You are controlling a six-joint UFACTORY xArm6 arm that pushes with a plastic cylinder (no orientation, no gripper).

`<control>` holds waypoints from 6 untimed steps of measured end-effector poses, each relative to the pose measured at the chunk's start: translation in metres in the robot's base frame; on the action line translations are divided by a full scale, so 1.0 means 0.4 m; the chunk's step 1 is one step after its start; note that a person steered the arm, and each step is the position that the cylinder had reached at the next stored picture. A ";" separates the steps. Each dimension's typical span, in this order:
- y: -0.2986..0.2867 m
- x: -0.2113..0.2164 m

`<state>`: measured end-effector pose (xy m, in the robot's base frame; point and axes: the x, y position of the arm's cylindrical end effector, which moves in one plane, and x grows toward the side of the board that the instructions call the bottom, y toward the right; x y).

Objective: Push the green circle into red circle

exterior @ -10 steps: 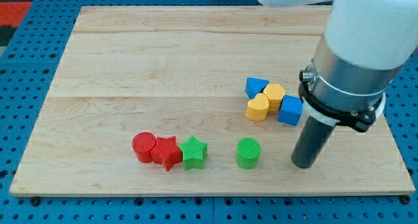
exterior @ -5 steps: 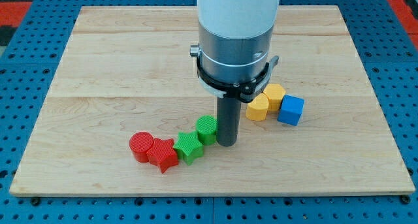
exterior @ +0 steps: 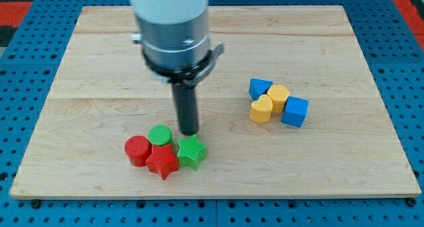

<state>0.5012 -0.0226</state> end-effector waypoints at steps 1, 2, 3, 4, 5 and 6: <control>0.132 -0.011; 0.141 0.084; 0.122 0.112; 0.044 0.117; -0.043 0.117; 0.082 0.098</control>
